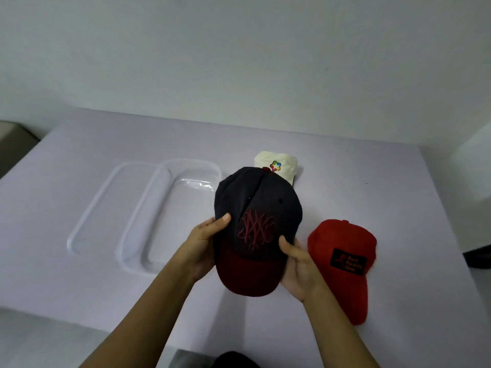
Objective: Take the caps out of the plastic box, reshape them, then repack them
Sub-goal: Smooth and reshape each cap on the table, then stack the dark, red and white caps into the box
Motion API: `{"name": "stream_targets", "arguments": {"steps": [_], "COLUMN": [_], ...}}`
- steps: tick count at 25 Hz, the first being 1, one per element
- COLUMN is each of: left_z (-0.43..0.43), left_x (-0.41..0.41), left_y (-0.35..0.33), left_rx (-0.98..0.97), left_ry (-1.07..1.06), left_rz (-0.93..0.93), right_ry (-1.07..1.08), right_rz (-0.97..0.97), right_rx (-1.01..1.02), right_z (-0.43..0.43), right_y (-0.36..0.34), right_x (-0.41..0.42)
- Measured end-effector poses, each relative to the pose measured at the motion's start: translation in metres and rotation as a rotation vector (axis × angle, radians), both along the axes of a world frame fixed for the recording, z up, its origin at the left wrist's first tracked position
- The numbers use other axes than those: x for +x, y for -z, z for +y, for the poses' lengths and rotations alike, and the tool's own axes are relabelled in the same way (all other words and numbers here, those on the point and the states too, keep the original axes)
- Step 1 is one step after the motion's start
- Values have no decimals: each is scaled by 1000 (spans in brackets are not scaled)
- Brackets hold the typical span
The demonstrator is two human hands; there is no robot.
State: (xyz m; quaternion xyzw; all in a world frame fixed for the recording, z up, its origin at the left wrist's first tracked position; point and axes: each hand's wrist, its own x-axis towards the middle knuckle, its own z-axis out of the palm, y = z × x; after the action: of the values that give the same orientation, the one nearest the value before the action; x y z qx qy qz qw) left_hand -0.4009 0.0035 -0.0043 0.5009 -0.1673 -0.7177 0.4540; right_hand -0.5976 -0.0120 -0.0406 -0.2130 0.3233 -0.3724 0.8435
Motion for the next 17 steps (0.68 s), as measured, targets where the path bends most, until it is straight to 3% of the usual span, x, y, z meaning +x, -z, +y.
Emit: {"name": "stream_targets", "arguments": {"steps": [4, 9, 12, 14, 17], "left_z": [7, 8, 5, 0, -12], "left_x": [28, 101, 147, 170, 180], "left_y": [-18, -32, -11, 11, 45], "left_rx": [31, 19, 66, 106, 157], "left_ry": [-100, -160, -177, -175, -145], "left_rz": [-19, -57, -72, -91, -139], "right_ry": [6, -10, -8, 110, 96], "right_rz": [-44, 164, 600, 900, 1078], "right_rx": [-25, -109, -245, -264, -211], "right_z": [3, -1, 7, 18, 32], "right_y": [-11, -21, -10, 7, 30], "right_x": [45, 120, 157, 171, 183]}}
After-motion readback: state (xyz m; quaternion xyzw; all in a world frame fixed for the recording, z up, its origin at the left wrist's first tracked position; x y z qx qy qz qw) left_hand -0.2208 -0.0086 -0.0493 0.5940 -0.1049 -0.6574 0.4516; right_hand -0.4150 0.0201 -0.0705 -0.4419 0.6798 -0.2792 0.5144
